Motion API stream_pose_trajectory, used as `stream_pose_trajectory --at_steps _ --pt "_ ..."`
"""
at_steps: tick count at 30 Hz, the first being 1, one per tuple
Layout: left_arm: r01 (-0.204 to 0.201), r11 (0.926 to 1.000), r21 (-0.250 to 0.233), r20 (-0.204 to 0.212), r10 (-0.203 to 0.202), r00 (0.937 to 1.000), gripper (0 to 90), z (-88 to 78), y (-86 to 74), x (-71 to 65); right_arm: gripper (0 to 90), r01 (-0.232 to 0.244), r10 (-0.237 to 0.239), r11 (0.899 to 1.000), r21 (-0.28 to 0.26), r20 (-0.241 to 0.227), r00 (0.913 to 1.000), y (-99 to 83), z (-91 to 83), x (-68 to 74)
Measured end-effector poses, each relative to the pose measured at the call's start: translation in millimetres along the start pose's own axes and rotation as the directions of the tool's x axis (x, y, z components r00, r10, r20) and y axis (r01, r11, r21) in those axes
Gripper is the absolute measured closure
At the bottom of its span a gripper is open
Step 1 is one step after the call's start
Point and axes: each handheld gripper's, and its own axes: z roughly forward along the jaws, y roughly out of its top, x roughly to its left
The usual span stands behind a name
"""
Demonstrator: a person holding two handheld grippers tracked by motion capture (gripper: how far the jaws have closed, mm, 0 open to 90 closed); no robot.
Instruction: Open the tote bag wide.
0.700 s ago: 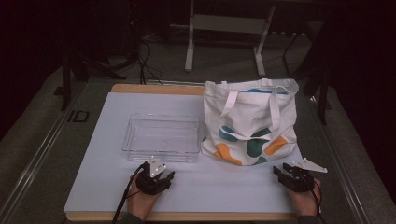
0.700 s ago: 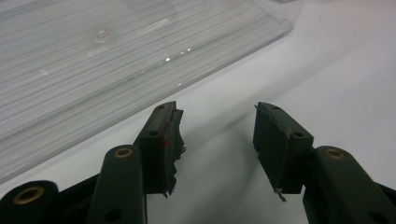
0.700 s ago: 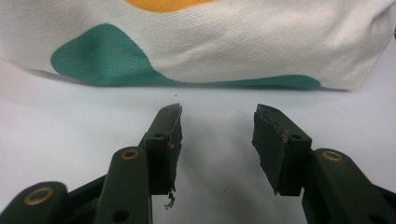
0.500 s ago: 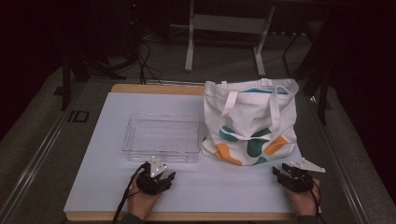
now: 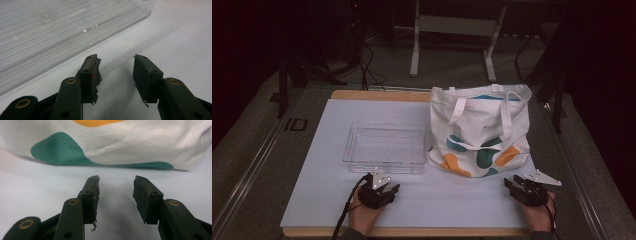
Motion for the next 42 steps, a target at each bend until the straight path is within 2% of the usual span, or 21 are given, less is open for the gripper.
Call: stream_pose_trajectory --at_steps 7,13,15,19,20,22,23,25,28,32,42 --pt "0.003 1.0000 0.003 0.020 -0.003 0.9998 55.8 -3.7 -0.2 0.5 55.9 0.026 -0.026 1.000 0.004 -0.025 0.9993 4.1 -4.5 9.3" --pt "-0.023 0.9997 0.000 0.034 0.023 0.9991 57.5 -8.2 1.6 -0.8 56.0 0.031 -0.031 1.000 -0.002 -0.045 0.9985 9.8 -9.0 12.5" --pt "-0.065 0.9979 -0.001 0.044 0.065 0.9969 58.5 -12.7 4.4 -2.7 55.9 0.037 -0.037 0.999 0.002 -0.051 0.9980 11.4 -10.6 14.0" --pt "-0.086 0.9961 -0.016 0.063 0.087 0.9942 60.5 -20.6 9.1 -3.1 55.9 0.052 -0.051 0.999 0.011 -0.057 0.9971 14.0 -12.1 14.2" --pt "-0.093 0.9955 -0.016 0.072 0.094 0.9930 60.6 -22.2 10.4 -3.6 55.9 0.054 -0.053 0.999 0.009 -0.059 0.9969 14.9 -12.9 14.0" --pt "-0.096 0.9949 -0.031 0.131 0.099 0.9864 60.6 -25.6 13.1 -4.1 55.9 0.050 -0.050 0.999 0.006 -0.061 0.9969 17.6 -15.3 13.6" --pt "-0.096 0.9948 -0.035 0.146 0.100 0.9843 60.5 -26.9 14.0 -4.7 55.9 0.054 -0.054 0.999 0.007 -0.059 0.9968 20.0 -17.2 13.5" --pt "-0.119 0.9920 -0.041 0.161 0.124 0.9792 60.5 -31.4 16.9 -7.3 55.9 0.062 -0.062 0.998 0.003 -0.060 0.9963 23.4 -19.5 13.2" --pt "-0.114 0.9917 -0.061 0.190 0.123 0.9740 60.6 -36.4 20.0 -8.8 56.0 0.063 -0.063 0.998 -0.001 -0.063 0.9960 26.1 -21.4 12.8" --pt "-0.108 0.9921 -0.064 0.213 0.119 0.9698 60.8 -38.5 23.0 -9.0 56.0 0.079 -0.079 0.997 -0.005 -0.063 0.9948 32.0 -24.4 12.6" --pt "-0.169 0.9830 -0.072 0.213 0.180 0.9603 60.3 -45.7 41.4 -7.6 56.2 0.099 -0.098 0.995 0.002 -0.064 0.9931 44.1 -25.9 11.2"
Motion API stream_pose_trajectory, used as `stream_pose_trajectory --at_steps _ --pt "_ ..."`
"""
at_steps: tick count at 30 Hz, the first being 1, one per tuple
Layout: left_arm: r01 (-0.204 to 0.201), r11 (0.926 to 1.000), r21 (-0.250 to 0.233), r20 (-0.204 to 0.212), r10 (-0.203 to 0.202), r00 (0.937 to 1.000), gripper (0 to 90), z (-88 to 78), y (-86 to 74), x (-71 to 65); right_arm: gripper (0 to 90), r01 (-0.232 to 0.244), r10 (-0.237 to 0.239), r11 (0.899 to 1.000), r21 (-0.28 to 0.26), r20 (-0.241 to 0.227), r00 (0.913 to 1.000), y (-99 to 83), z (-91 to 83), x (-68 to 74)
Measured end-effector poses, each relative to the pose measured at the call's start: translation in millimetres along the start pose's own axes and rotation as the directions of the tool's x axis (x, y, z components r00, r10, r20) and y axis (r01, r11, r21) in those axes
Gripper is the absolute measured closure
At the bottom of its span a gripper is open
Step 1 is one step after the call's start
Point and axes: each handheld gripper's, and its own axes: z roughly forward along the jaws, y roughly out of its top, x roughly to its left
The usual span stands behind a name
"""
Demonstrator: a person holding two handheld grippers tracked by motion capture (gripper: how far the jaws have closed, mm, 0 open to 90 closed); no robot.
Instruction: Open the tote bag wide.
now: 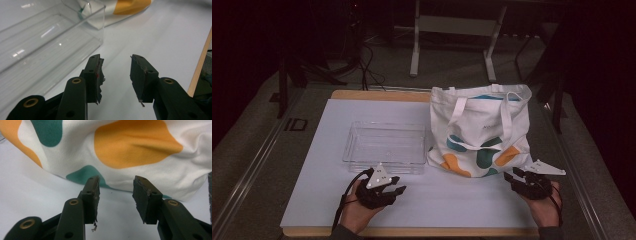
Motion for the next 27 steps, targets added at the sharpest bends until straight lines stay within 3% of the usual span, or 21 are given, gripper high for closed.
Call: stream_pose_trajectory --at_steps 8,15,27 --pt "-0.051 0.9986 -0.016 -0.001 0.051 0.9987 61.2 -3.9 17.6 1.7 55.5 0.019 -0.019 1.000 -0.008 0.012 0.9997 11.6 -3.7 -1.9" --pt "-0.033 0.9989 -0.034 -0.031 0.032 0.9990 60.3 -3.3 32.9 8.3 55.4 0.014 -0.014 1.000 -0.019 0.014 0.9998 17.4 -5.8 -5.4" --pt "-0.069 0.9964 -0.049 -0.025 0.068 0.9973 60.2 5.1 55.0 11.6 56.9 0.009 -0.008 0.999 -0.035 0.022 0.9997 30.2 -7.6 -12.8"
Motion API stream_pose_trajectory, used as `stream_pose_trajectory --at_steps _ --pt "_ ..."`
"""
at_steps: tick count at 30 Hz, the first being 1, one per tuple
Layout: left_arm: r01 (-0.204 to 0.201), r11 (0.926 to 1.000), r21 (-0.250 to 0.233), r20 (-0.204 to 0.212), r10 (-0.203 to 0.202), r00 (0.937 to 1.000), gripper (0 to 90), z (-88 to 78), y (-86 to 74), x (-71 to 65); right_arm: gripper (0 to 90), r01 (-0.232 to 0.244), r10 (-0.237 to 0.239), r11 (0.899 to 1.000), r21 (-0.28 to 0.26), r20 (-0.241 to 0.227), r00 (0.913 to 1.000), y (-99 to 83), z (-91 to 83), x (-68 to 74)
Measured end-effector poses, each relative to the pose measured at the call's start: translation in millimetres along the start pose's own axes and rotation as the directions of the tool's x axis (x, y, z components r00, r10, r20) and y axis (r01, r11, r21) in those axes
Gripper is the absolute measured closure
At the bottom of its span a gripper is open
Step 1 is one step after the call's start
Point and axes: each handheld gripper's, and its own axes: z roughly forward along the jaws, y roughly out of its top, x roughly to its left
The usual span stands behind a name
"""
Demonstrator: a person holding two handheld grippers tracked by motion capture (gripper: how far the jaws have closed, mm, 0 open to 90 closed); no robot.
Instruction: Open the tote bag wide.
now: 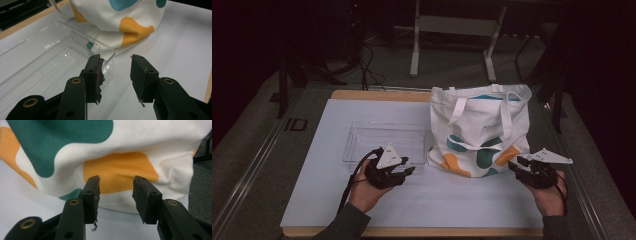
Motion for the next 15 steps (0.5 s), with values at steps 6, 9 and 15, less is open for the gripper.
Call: stream_pose_trajectory --at_steps 6,9,15 --pt "-0.003 1.0000 -0.002 0.007 0.003 1.0000 60.2 5.4 9.2 2.1 59.0 -0.007 0.007 1.000 0.000 0.012 0.9999 3.4 2.2 -4.4" --pt "-0.012 0.9999 -0.002 0.004 0.012 0.9999 59.8 7.8 13.1 2.5 59.7 -0.012 0.012 1.000 -0.007 0.021 0.9997 4.8 3.5 -7.0" --pt "-0.016 0.9995 -0.026 -0.014 0.015 0.9998 59.1 8.7 20.7 7.4 59.7 -0.021 0.021 1.000 -0.014 0.034 0.9992 7.9 5.2 -9.9"
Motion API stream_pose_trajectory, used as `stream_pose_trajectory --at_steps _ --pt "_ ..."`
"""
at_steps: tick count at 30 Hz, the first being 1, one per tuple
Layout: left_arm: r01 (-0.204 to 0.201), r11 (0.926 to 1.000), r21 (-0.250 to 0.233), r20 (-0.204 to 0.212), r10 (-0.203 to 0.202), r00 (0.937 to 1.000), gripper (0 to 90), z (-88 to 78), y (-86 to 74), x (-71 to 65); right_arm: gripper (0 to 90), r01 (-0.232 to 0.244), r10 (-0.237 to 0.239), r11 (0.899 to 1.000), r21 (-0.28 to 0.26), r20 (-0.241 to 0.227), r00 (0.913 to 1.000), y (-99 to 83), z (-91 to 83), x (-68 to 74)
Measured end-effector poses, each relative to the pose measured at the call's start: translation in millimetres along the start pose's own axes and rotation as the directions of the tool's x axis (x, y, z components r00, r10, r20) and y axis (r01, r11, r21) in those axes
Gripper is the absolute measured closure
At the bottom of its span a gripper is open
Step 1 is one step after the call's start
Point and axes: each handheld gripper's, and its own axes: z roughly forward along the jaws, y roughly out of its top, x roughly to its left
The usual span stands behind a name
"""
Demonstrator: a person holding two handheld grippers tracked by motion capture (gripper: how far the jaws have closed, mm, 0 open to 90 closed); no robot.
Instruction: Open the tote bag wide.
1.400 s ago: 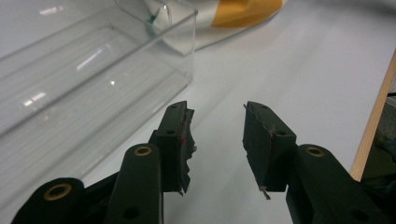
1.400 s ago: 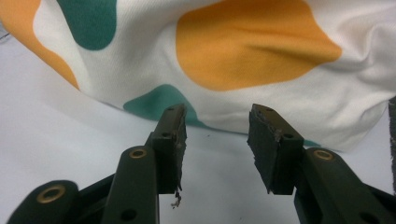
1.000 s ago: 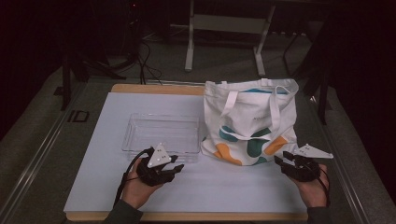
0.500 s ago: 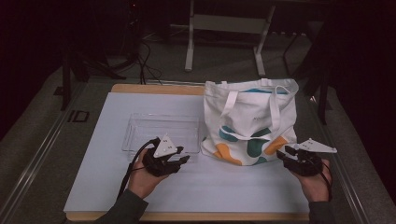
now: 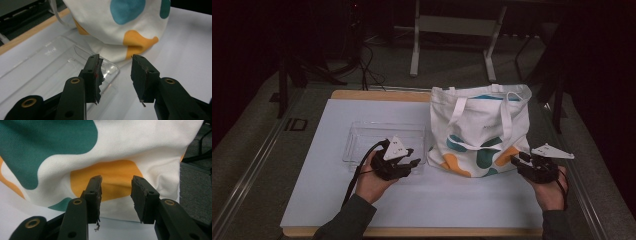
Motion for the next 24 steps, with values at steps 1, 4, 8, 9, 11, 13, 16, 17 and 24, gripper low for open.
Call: stream_pose_trajectory --at_steps 1,4,8,9,11,13,16,17,24 --pt "0.003 1.0000 -0.002 0.001 -0.003 1.0000 59.2 0.0 1.4 1.5 59.7 -0.001 0.001 1.000 0.002 0.001 1.0000 1.0 0.1 -0.3" --pt "0.020 0.9998 -0.006 -0.007 -0.020 0.9998 59.3 0.9 5.7 5.8 59.5 0.002 -0.001 1.000 -0.006 0.004 1.0000 3.7 0.1 -2.3" --pt "0.028 0.9996 -0.001 -0.001 -0.028 0.9996 59.4 4.0 10.6 12.7 58.4 -0.009 0.009 1.000 -0.019 0.011 0.9999 7.6 0.4 -5.7" --pt "0.030 0.9995 -0.001 0.000 -0.030 0.9995 59.5 5.0 11.1 13.7 58.2 -0.009 0.010 1.000 -0.021 0.010 0.9999 9.0 0.6 -6.7" --pt "0.034 0.9994 0.002 -0.001 -0.034 0.9994 59.6 7.3 12.4 16.1 58.0 -0.011 0.011 1.000 -0.024 0.013 0.9999 12.6 0.5 -8.7" --pt "0.036 0.9993 0.002 0.001 -0.036 0.9993 59.5 10.6 14.0 19.1 57.8 -0.011 0.012 1.000 -0.026 0.013 0.9998 13.8 0.4 -9.6" --pt "0.031 0.9995 0.007 0.003 -0.031 0.9995 59.4 15.6 15.9 24.0 57.8 -0.009 0.009 1.000 -0.027 0.019 0.9998 17.3 1.1 -12.1" --pt "0.030 0.9995 0.009 0.004 -0.030 0.9995 59.4 17.4 16.6 25.3 57.8 -0.007 0.007 1.000 -0.027 0.019 0.9998 17.9 1.3 -12.8" --pt "0.041 0.9991 0.006 0.018 -0.041 0.9990 58.3 27.1 18.2 30.5 56.3 -0.022 0.023 0.999 -0.039 0.029 0.9993 23.2 2.3 -21.1"
